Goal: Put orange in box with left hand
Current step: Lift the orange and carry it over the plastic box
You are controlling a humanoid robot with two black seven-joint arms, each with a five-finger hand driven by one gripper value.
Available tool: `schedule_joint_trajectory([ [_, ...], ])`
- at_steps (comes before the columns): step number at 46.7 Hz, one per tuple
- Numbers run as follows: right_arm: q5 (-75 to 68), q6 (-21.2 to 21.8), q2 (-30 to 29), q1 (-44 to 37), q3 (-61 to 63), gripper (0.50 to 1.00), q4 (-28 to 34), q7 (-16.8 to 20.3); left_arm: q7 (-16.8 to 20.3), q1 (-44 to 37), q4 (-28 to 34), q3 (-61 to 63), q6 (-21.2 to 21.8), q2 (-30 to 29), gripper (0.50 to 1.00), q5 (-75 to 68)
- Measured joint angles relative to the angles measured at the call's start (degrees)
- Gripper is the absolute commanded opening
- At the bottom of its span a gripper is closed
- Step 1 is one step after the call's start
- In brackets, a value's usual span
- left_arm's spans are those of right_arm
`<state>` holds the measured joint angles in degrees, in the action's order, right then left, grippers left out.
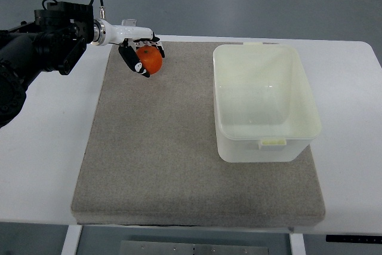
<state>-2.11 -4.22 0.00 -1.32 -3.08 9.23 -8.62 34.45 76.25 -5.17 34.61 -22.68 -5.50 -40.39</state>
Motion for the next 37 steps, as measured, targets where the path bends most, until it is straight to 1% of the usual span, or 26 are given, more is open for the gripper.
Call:
schedule_joint_trajectory([
  [7,0.0,0.0,0.0,0.0,0.0,0.926,0.0,0.0,-0.07,1.01,1.8,-2.92,-0.15,-0.04,0.5,0.92],
  [17,0.0,0.0,0.0,0.0,0.0,0.926,0.0,-0.01,-0.08,1.97,1.46,-3.63,0.08,-0.01,0.5,1.8],
  [30,0.0,0.0,0.0,0.0,0.0,0.926,0.0,-0.02,-0.08,5.04,-2.45,-4.06,0.08,0.15,0.5,7.7],
  [34,0.0,0.0,0.0,0.0,0.0,0.926,0.0,-0.01,0.28,6.25,-2.82,-4.06,-0.16,0.2,0.5,8.28],
  [37,0.0,0.0,0.0,0.0,0.0,0.926,0.0,-0.01,0.51,7.53,-4.19,-4.04,-0.2,0.36,0.5,8.32],
])
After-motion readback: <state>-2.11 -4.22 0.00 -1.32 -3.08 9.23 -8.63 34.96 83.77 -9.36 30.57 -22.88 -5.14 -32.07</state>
